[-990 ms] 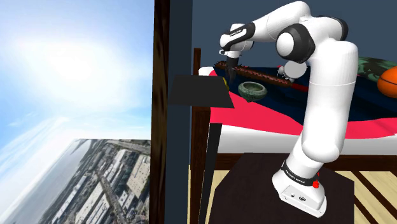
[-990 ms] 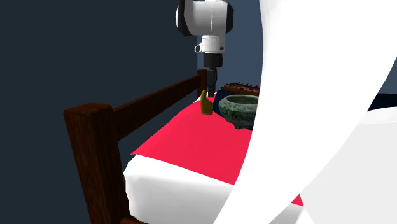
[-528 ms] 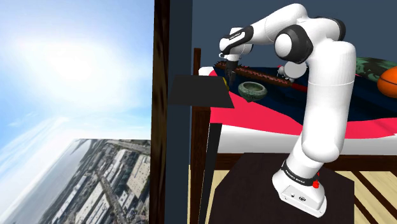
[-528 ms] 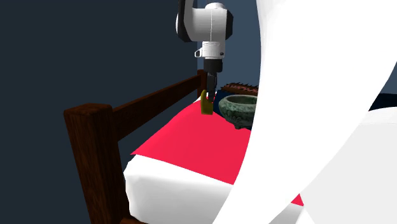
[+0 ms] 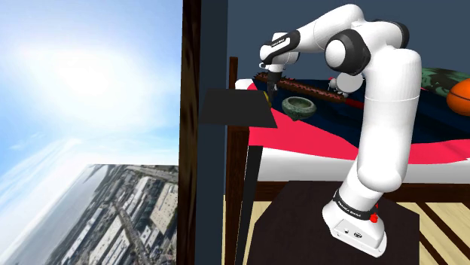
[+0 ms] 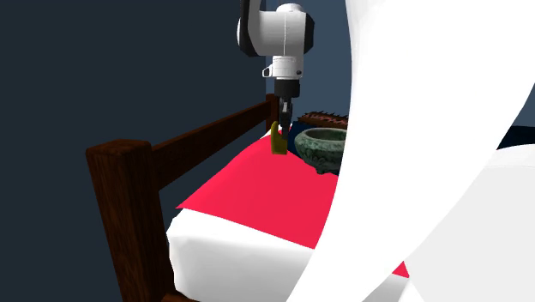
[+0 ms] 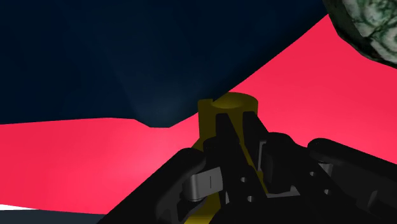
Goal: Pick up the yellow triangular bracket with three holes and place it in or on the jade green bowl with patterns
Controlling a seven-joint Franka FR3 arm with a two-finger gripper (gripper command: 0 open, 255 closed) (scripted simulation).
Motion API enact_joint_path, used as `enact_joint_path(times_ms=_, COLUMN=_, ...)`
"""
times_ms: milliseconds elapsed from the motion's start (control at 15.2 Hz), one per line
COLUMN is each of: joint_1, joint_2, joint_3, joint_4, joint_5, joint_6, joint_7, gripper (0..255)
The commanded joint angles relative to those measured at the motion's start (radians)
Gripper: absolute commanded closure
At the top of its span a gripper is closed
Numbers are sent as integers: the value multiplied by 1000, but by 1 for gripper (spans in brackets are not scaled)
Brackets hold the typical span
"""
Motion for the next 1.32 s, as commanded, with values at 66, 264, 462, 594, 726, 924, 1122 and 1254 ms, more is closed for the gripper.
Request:
enact_joint_path(times_ms=66, joint_1=0, joint_2=0, joint_3=0, joint_4=0, joint_5=0, joint_6=0, joint_7=0, gripper=255)
enact_joint_path(times_ms=264, joint_1=0, joint_2=0, joint_3=0, joint_4=0, joint_5=0, joint_6=0, joint_7=0, gripper=255)
enact_joint_path(times_ms=462, joint_1=2, joint_2=-13, joint_3=-4, joint_4=24, joint_5=-10, joint_6=-35, joint_7=7, gripper=255)
enact_joint_path(times_ms=594, joint_1=3, joint_2=-21, joint_3=-6, joint_4=41, joint_5=-16, joint_6=-59, joint_7=11, gripper=255)
enact_joint_path(times_ms=726, joint_1=4, joint_2=-28, joint_3=-8, joint_4=60, joint_5=-21, joint_6=-83, joint_7=15, gripper=255)
enact_joint_path(times_ms=924, joint_1=4, joint_2=-37, joint_3=-11, joint_4=89, joint_5=-28, joint_6=-120, joint_7=20, gripper=255)
enact_joint_path(times_ms=1122, joint_1=3, joint_2=-44, joint_3=-13, joint_4=121, joint_5=-34, joint_6=-157, joint_7=25, gripper=255)
enact_joint_path(times_ms=1254, joint_1=2, joint_2=-48, joint_3=-14, joint_4=144, joint_5=-37, joint_6=-183, joint_7=27, gripper=255)
